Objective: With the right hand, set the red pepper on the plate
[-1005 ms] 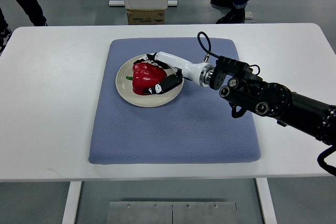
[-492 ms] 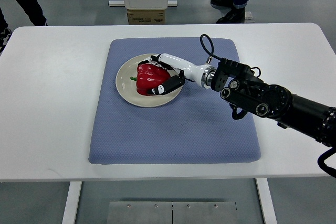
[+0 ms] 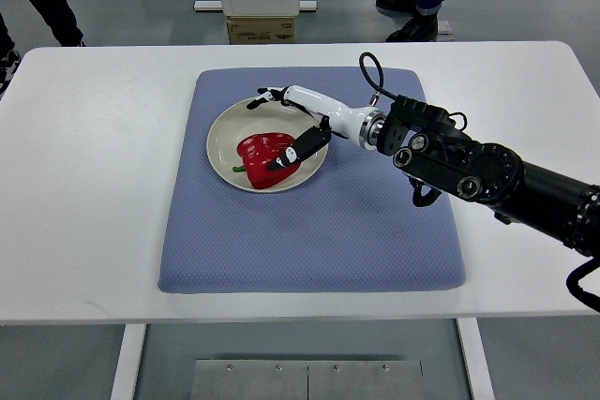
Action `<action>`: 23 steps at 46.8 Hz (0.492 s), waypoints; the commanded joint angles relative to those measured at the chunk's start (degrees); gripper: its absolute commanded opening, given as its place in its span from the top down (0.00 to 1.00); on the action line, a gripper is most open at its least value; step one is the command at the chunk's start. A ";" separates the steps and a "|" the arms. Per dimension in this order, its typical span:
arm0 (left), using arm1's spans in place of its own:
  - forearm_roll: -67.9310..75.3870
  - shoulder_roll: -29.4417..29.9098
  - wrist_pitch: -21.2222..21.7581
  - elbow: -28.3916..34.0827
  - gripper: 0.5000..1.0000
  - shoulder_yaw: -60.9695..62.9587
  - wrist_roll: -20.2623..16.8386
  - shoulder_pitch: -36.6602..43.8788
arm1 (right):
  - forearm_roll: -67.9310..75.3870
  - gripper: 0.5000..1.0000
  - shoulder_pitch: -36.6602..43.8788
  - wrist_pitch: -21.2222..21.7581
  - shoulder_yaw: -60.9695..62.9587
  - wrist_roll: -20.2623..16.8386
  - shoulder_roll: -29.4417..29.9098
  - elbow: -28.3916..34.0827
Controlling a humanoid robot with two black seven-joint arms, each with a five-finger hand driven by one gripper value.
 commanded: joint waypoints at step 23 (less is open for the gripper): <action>0.00 0.00 -0.02 0.01 0.00 0.00 -0.07 0.00 | 5.09 0.01 -7.65 -0.08 22.04 -4.60 -5.01 -0.08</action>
